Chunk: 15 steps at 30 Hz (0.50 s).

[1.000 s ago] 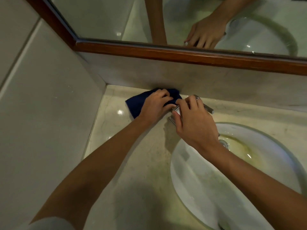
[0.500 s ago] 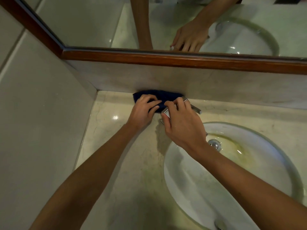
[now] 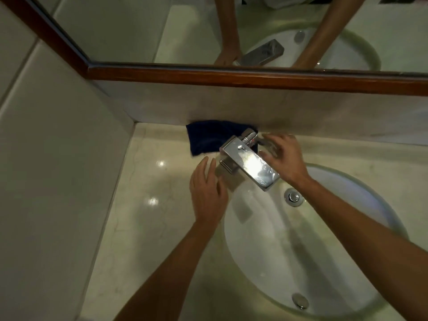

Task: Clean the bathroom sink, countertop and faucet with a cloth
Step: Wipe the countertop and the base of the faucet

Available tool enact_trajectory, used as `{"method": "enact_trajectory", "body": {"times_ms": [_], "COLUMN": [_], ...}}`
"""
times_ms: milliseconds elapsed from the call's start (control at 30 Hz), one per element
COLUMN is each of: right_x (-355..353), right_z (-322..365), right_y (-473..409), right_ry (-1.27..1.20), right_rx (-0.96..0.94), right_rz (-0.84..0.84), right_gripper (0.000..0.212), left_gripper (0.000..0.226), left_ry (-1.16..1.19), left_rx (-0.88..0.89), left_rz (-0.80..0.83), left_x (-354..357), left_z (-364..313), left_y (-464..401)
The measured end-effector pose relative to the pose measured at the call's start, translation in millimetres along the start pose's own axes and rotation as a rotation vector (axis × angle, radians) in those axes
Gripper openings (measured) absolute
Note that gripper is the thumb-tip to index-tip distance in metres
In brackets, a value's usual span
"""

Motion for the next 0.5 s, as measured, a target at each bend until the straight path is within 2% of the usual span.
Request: {"method": "enact_trajectory", "body": {"times_ms": [33, 100, 167, 233, 367, 500], "right_x": [9, 22, 29, 30, 5, -24], "right_z": [2, 9, 14, 10, -24, -39], "right_y": [-5, -14, -20, -21, -9, 0], "right_ry": [0.022, 0.015, -0.013, 0.012, 0.053, 0.147], "right_rx": [-0.032, -0.078, -0.122, -0.135, -0.031, 0.103], "right_rz": [0.043, 0.007, -0.098, -0.133, -0.183, -0.139], "right_gripper": [0.054, 0.058, 0.043, 0.033, 0.034, 0.039], "left_gripper": [0.05, 0.047, 0.045, 0.044, 0.043, 0.042], "left_ry": [-0.001, -0.015, -0.029, -0.035, -0.049, -0.048], "left_rx": [-0.027, -0.062, -0.066, -0.07, -0.097, -0.112], "left_rz": [-0.007, -0.019, -0.013, -0.003, -0.008, -0.001], "left_x": [2, 4, 6, 7, 7, 6], "left_z": [0, 1, 2, 3, 2, -3], "left_y": [1, 2, 1, 1, 1, -1]}}
Point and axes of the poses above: each hand's wrist, its own y-axis away from the middle knuckle, its own x-axis out of the palm, z = x × y, the point moved 2 cm from there along -y, towards the middle knuckle
